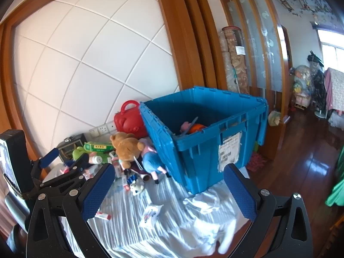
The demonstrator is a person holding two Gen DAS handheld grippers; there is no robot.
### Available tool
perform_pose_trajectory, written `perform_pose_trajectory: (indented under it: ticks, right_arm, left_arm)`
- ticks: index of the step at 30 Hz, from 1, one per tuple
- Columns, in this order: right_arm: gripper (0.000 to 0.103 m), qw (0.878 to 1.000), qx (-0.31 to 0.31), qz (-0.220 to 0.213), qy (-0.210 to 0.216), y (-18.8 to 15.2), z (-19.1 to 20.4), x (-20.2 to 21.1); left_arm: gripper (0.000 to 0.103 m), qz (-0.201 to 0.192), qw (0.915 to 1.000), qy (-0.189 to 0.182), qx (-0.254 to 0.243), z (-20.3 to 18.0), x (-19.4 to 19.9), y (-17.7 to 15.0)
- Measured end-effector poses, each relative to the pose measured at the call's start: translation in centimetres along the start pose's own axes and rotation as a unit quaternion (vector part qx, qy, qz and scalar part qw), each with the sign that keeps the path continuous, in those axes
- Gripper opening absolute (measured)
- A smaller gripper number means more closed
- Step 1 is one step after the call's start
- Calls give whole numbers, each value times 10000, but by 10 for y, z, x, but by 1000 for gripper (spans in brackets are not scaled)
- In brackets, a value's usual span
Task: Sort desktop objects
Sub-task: 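Move both tools toward the items on the bed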
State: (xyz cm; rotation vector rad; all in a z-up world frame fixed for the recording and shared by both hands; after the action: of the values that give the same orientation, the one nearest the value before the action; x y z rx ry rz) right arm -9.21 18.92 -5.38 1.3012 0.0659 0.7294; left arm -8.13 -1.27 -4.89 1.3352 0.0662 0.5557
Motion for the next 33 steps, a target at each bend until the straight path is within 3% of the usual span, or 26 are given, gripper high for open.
perform_pose_trajectory:
  ticks: [33]
  right_arm:
    - [102,9997,49,79,222,-1,-11,-5]
  left_arm:
    - [81,228,9995,201,117,-4,-4,-2]
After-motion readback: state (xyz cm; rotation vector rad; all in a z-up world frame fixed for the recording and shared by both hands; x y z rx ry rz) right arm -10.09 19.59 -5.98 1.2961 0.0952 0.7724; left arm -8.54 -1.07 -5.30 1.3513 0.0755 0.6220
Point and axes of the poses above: each gripper's, at about its wrist camera, not at the fingertips, and x roughly against the way its jaws point, z to its left, y to its top, the point moved 9 cm from there along -x, roughly the way its jaws point, and after that the axes turned 14 degrees about y, right-handed, at the moved point
